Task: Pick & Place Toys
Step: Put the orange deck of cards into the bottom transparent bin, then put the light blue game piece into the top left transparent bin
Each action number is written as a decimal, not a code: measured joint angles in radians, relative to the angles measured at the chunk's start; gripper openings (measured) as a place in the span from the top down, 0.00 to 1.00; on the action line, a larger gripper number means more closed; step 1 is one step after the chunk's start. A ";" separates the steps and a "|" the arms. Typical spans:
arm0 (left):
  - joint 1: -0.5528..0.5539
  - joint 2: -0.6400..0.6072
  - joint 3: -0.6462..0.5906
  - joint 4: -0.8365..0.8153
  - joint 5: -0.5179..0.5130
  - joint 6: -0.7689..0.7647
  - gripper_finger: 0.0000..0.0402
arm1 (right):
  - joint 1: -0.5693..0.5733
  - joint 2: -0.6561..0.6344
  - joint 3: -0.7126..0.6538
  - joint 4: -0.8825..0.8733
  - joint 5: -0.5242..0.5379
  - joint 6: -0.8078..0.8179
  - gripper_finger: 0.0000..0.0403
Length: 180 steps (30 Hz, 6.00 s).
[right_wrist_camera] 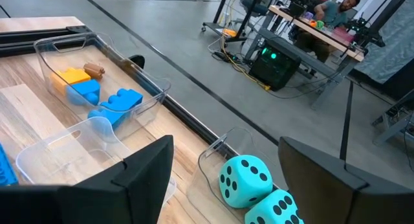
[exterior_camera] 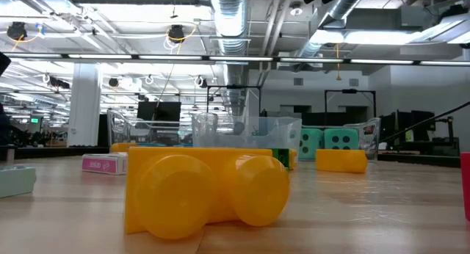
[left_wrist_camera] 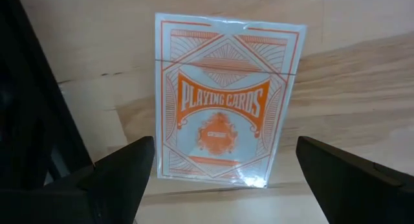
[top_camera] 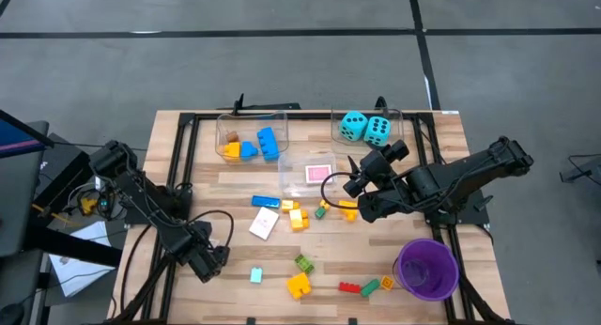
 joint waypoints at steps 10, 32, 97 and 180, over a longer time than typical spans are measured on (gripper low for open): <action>-0.002 -0.004 -0.045 0.067 0.033 -0.003 0.07 | 0.000 0.000 0.000 -0.001 -0.024 0.000 0.33; -0.006 -0.002 -0.076 0.086 -0.013 -0.081 0.07 | 0.000 0.000 0.000 -0.006 -0.026 0.000 0.33; 0.448 -0.001 0.226 0.196 -0.330 1.089 0.85 | -0.003 0.000 0.000 -0.382 -0.022 0.366 0.33; 0.815 0.144 0.639 0.292 -0.552 2.258 0.56 | -0.003 0.000 0.000 -0.384 0.008 0.366 0.33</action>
